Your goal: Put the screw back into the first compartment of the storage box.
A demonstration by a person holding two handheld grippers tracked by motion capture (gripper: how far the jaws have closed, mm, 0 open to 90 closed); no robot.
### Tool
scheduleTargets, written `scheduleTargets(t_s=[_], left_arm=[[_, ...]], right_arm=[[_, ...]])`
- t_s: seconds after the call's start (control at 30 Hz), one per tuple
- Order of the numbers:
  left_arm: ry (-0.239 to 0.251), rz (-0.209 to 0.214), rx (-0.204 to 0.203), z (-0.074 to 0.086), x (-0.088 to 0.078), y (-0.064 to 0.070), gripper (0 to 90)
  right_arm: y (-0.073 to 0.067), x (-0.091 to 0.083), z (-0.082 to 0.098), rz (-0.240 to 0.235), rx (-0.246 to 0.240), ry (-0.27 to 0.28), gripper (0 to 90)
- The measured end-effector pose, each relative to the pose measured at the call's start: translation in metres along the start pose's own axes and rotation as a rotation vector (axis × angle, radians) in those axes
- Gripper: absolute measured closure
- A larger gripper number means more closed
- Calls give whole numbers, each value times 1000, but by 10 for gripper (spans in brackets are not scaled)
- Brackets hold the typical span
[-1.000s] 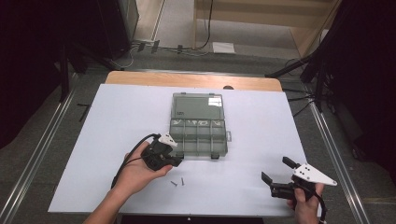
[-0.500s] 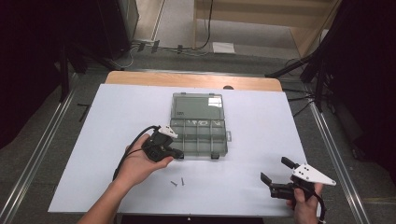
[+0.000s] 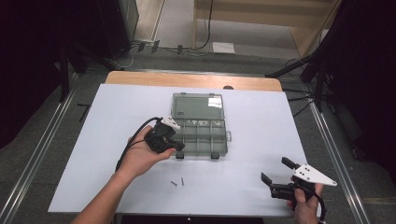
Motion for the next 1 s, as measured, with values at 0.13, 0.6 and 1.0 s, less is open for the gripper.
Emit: scheduleTargets(t_s=[0.13, 0.6, 1.0], left_arm=[[-4, 0, 3, -5, 1, -5, 881], [-18, -14, -22, -15, 11, -23, 881], [-28, -29, -49, -20, 23, -40, 881]], right_arm=[[0, 0, 0, -2, -3, 2, 8], [0, 0, 0, -5, -6, -3, 8], [0, 1, 1, 1, -8, -7, 8]])
Point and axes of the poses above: each handheld gripper's, and its own axes: x roughly forward along the jaws, z roughly out of its underside, y roughly to its right, the point moved 9 cm from there along x, roughly forward along the jaws, and after that the axes turned 13 degrees about -z, right-handed, at the moved point
